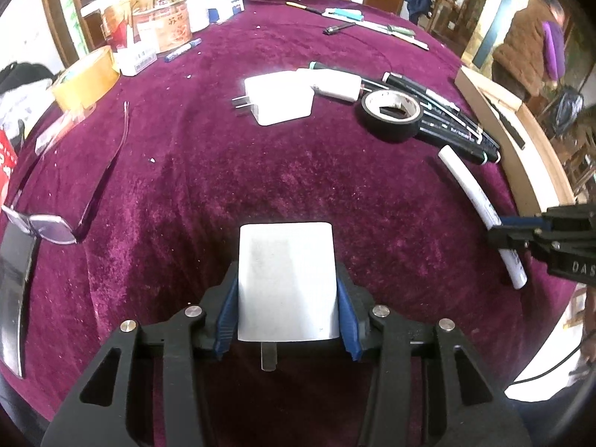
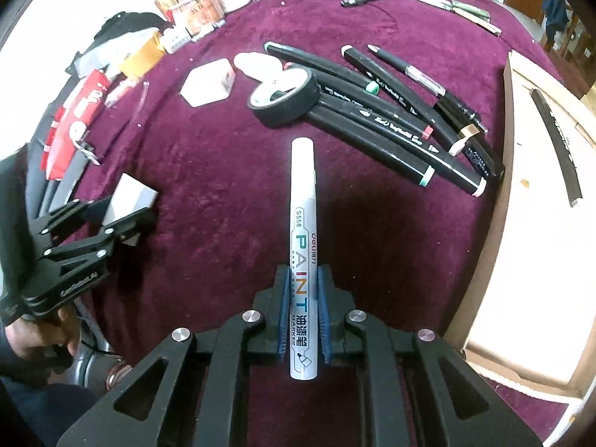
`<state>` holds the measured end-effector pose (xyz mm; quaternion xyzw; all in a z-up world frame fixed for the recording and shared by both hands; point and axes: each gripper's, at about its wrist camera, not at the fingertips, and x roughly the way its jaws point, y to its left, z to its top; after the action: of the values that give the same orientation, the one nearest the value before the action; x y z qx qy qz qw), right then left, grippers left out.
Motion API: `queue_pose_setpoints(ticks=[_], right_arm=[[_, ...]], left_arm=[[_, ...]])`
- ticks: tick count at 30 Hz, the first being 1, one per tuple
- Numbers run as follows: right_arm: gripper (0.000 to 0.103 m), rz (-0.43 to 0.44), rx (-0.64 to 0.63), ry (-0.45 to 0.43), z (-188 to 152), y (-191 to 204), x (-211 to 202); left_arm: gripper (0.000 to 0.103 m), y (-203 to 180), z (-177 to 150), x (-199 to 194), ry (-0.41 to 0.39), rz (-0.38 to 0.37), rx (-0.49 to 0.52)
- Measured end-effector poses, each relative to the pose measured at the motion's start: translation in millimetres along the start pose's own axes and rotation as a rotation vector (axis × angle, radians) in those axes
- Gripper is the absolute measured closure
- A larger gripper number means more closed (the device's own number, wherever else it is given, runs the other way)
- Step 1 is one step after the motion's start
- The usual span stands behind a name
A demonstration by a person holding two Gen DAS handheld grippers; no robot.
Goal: Organize rigid objects
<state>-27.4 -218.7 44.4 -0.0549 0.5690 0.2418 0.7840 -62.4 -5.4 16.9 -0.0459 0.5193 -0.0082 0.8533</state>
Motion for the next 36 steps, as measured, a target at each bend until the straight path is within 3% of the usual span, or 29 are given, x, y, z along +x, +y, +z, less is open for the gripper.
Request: queue_pose_setpoints(ticks=[13,21,30,36], right_arm=[[0.09,0.073,0.08,-0.073,-8,-21,-26],[0.09,0.087,0.207,-0.128,-23,-66,-53],[0.09,0.064,0.36,-0.193,-45,-127,-87],[0.09,0.052,0.419,-0.21,-49,-164,-100]], left_arm=[[0.059,-41,25,-25,-0.056,-0.089,0.055],[0.059,-99,43,-36,-0.095,-0.173,0.162],[0.059,-170,70,-32,-0.068,-0.288,0.24],[0.059,-220,88,-26,-0.068,-0.302,0.299]])
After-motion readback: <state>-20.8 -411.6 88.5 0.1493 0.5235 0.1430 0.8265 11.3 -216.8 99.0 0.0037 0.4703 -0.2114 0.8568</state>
